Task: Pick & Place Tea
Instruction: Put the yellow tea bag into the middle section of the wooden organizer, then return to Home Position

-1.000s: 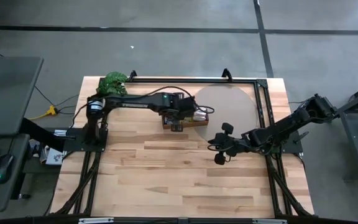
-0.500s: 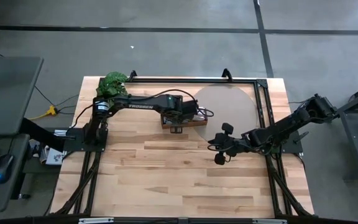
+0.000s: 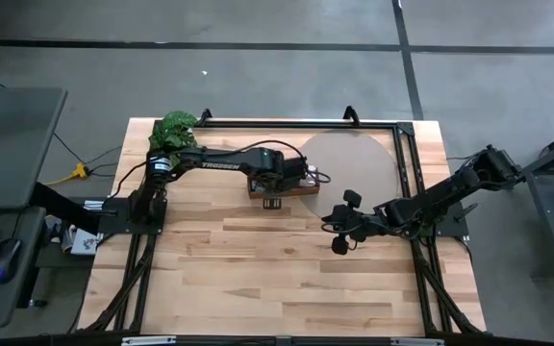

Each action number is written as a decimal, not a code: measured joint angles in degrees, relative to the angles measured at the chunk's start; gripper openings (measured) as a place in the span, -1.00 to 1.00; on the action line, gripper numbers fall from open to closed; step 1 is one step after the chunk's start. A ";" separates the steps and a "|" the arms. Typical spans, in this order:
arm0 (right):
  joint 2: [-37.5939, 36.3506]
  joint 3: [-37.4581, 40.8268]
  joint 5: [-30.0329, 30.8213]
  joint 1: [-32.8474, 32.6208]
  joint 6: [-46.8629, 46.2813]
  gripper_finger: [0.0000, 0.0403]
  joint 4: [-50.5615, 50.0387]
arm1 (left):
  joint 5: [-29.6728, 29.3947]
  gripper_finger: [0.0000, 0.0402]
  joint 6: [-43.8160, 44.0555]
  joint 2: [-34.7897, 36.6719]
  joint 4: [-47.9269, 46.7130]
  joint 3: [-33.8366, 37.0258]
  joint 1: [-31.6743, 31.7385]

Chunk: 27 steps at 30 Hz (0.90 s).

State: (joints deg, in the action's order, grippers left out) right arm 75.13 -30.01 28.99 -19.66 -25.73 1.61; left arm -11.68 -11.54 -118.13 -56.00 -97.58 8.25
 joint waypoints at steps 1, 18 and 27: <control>0.00 -0.01 -0.02 0.00 -0.15 -1.00 0.04 | -0.73 -1.00 0.03 0.09 0.15 -0.02 0.00; 0.00 -0.01 0.79 -0.02 -0.40 -1.00 -0.01 | -8.63 -0.09 0.34 0.76 0.62 -0.11 0.00; -5.39 -0.03 7.82 -4.47 -1.14 -1.00 -4.78 | -0.62 -0.15 3.13 9.86 6.98 5.93 0.02</control>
State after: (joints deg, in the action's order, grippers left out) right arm 69.74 -30.04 36.81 -24.13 -26.87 -3.17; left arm -12.30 -8.41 -108.27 -49.01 -91.65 8.27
